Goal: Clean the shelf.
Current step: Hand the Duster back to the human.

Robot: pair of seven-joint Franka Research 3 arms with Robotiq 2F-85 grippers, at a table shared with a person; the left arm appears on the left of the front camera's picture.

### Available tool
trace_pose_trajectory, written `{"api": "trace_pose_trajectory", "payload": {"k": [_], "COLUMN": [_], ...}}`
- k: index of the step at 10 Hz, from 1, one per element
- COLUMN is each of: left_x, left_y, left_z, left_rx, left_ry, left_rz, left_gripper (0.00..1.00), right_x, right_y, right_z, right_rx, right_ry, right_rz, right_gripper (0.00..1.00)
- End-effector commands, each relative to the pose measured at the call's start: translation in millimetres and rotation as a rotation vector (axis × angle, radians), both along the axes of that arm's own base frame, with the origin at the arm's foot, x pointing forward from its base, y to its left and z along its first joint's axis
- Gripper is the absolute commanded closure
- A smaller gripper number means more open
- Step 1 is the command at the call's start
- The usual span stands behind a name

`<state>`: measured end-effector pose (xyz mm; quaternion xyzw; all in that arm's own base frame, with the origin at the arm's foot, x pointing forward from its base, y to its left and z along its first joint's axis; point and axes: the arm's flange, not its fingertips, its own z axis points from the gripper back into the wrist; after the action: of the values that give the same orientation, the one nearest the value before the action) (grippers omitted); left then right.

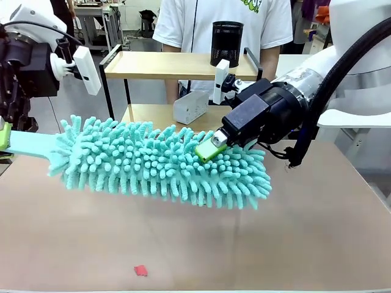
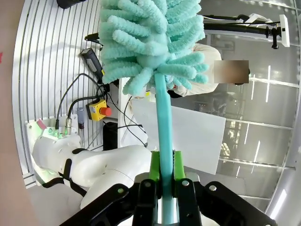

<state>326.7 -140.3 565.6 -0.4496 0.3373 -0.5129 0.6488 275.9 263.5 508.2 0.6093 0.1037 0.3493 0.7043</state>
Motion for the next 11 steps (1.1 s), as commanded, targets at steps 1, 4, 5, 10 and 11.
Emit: {"api": "trace_pose_trajectory", "payload": {"k": [1,4,5,10,11], "left_x": [5.3,5.2,5.1,3.9,4.6], "left_y": [6.2,6.6,6.6,6.2,7.3], "left_z": [6.6,6.5,6.7,6.4,8.2], "left_rx": [-0.005,-0.001,-0.001,0.014,0.005], "left_ry": [0.008,-0.001,-0.001,-0.01,0.001], "left_rz": [-0.009,-0.006,-0.004,-0.034,-0.025], "left_gripper": [0.88,0.88,0.88,0.31,0.11], "right_x": [-0.8,-1.0,-1.1,-0.5,-0.5], "right_y": [-2.6,-2.7,-3.0,-3.9,-4.4], "right_z": [3.8,3.9,4.0,3.7,3.8], "right_rx": [0.012,0.012,0.011,0.014,0.017], "right_ry": [0.028,0.037,0.038,0.044,0.047], "right_rz": [0.002,0.01,0.011,0.015,0.018], "right_gripper": [1.0,1.0,1.0,1.0,1.0]}}
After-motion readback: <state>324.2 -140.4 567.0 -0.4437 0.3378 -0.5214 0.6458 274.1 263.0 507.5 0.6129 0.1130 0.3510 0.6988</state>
